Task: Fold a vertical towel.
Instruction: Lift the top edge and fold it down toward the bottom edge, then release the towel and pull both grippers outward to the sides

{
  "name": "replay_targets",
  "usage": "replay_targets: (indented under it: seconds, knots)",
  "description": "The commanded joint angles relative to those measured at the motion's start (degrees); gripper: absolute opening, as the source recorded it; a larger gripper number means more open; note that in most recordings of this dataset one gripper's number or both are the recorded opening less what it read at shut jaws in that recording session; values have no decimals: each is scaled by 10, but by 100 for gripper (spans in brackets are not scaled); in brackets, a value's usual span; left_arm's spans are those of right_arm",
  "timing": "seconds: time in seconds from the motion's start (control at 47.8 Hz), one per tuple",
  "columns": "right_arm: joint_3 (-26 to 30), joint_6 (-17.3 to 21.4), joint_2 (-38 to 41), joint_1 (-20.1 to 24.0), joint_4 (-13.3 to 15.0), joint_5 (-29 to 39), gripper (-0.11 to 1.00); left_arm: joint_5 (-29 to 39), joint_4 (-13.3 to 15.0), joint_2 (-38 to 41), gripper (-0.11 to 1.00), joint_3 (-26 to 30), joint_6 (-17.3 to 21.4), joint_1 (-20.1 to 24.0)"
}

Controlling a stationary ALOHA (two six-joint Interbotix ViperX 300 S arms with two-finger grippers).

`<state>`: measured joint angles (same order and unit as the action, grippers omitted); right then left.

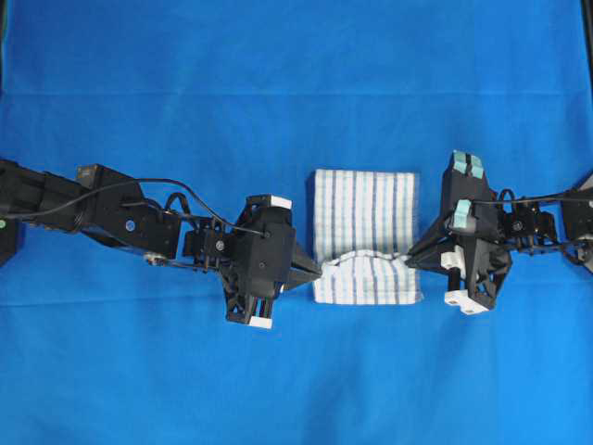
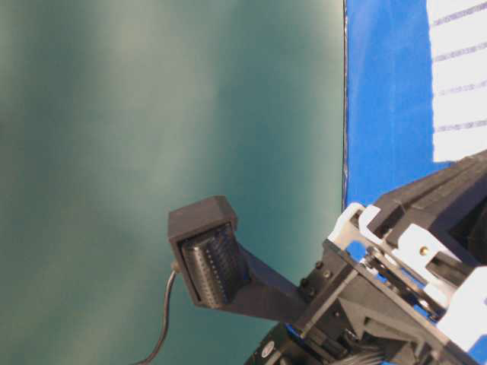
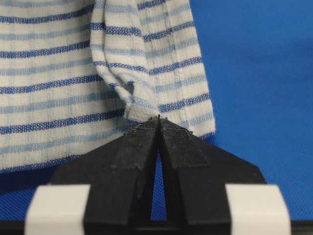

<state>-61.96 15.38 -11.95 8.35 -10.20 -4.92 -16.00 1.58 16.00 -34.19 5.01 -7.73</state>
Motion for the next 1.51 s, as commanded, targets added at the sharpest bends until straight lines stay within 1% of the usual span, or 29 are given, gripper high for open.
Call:
replay_targets:
  seconds: [0.0, 0.042, 0.063, 0.105, 0.23, 0.272, 0.293, 0.418, 0.585, 0.732, 0.794, 0.899, 1.024, 1.108, 1.191, 1.296, 1.484]
  knots:
    - [8, 1, -4, 2, -2, -2, 10, -5, 1, -9, 1, 10, -1, 0]
    - [8, 1, -4, 2, -2, 0, 11, -5, 1, -9, 5, 11, -1, 0]
    - [9, 1, -4, 3, -2, 1, 12, -5, 1, -9, 9, 11, -1, -1]
    - [10, 1, -4, 4, -3, 1, 22, -5, 1, -10, 18, 10, -1, -3]
    - [8, 0, -6, 20, -2, 4, 60, -2, 1, -17, 51, 4, 0, -13]
    - [6, 1, -9, 28, -2, 4, 65, -2, 1, -20, 58, 1, 1, -17]
    - [5, 2, -11, 32, -3, 4, 64, -2, 0, -22, 60, 0, 1, -18]
    - [5, 2, -28, 41, -6, 1, 54, -1, 1, -39, 56, -15, -2, -29]
    - [6, -2, -66, 42, -3, 2, 55, 9, 1, -85, 55, -37, -1, -41]
    - [4, -7, -130, 33, 4, 0, 55, 35, 1, -175, 54, -69, 5, -41]
    - [4, -11, -161, 24, 15, 0, 55, 39, 1, -214, 53, -83, 7, -41]
    - [3, -23, -217, 0, 43, 4, 55, 38, 1, -280, 53, -111, 9, -38]
    - [2, -37, -278, -38, 57, 11, 55, 37, 0, -340, 53, -140, 9, -32]
    - [0, -49, -324, -66, 70, 32, 55, 37, 1, -381, 52, -161, 9, -25]
    - [2, -56, -366, -86, 90, 64, 55, 35, 1, -422, 53, -185, 8, -12]
    - [4, -60, -418, -97, 107, 111, 55, 33, 1, -477, 52, -219, 6, 4]
    - [-13, -60, -499, -98, 131, 150, 55, 40, 1, -604, 52, -285, 3, 13]
